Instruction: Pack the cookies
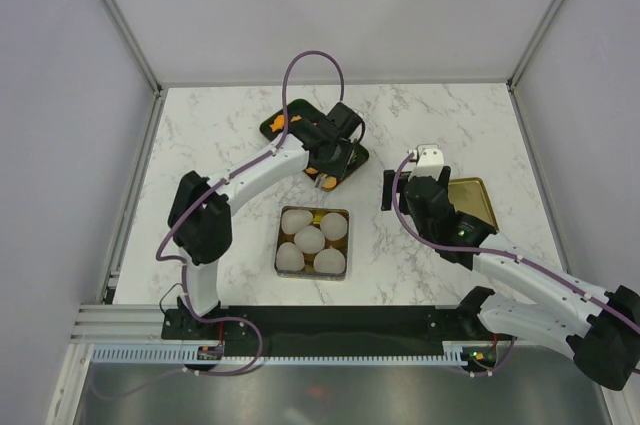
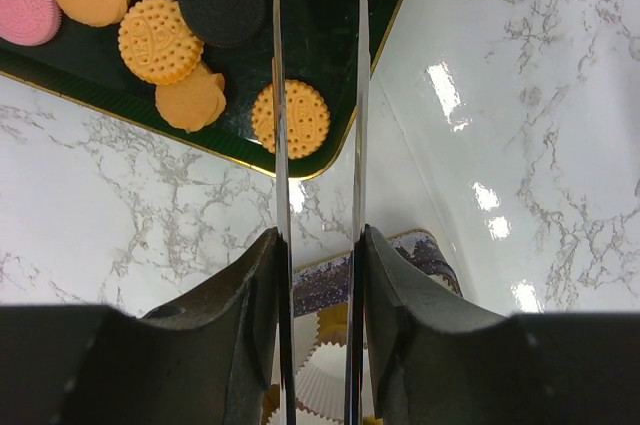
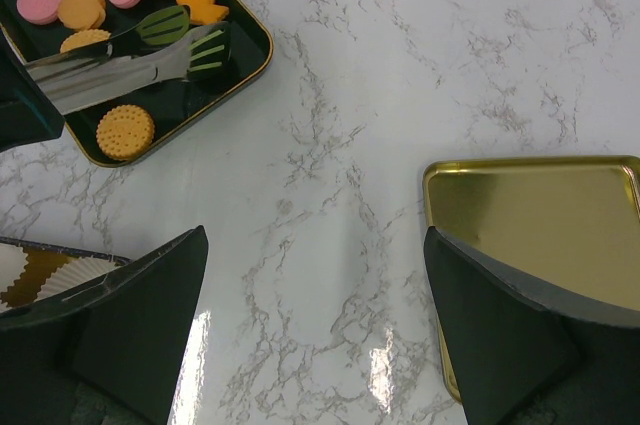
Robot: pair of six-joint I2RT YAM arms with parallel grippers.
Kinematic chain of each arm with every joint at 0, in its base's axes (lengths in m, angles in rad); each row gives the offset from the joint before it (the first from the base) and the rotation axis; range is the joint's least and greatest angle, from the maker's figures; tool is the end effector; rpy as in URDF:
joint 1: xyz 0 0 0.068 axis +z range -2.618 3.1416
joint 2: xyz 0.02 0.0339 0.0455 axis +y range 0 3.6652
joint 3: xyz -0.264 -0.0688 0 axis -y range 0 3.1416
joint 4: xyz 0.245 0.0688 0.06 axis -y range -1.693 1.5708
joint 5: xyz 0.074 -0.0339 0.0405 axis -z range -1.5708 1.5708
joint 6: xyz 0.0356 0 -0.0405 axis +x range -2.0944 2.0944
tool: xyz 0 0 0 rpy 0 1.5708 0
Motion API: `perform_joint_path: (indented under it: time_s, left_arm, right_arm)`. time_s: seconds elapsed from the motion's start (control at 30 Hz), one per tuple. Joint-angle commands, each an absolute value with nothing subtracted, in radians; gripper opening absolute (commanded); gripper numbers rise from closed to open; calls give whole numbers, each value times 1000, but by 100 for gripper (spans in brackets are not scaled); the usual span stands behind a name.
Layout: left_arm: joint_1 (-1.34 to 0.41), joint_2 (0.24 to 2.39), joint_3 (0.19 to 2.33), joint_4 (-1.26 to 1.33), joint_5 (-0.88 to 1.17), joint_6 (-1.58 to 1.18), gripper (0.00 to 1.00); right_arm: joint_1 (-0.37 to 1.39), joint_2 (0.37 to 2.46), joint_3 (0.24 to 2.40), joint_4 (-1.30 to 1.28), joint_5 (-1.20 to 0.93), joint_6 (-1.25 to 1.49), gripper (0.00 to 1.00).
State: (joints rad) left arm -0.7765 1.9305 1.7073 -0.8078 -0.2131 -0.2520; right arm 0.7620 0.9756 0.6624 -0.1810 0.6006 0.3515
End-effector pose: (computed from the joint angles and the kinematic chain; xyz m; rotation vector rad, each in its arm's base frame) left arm 0.3056 -0.2897 0.2716 0.5924 2.4998 -0.1103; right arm 0.1691 0.1336 0.2647 -0.0442 1.9738 0.1022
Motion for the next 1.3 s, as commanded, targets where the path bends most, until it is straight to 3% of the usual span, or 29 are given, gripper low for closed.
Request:
perform_joint_path:
  time_s: [0.0, 0.33, 0.83, 1.27]
  left_arm:
    - [-781, 1839, 1763, -813, -252, -221, 38]
    - [-781, 1632, 1622, -818, -207, -273, 36]
    - [-796, 1079, 1183, -936, -218, -391, 36]
    - [-821, 913, 1009, -1017, -150, -498, 36]
  right_arm:
    - [762, 979, 666, -169, 623, 354, 98]
    - [762, 985, 673, -169, 624, 360, 98]
    - [762, 1042, 704, -164, 592, 373, 98]
    - [762, 1069, 701, -149, 586, 371, 98]
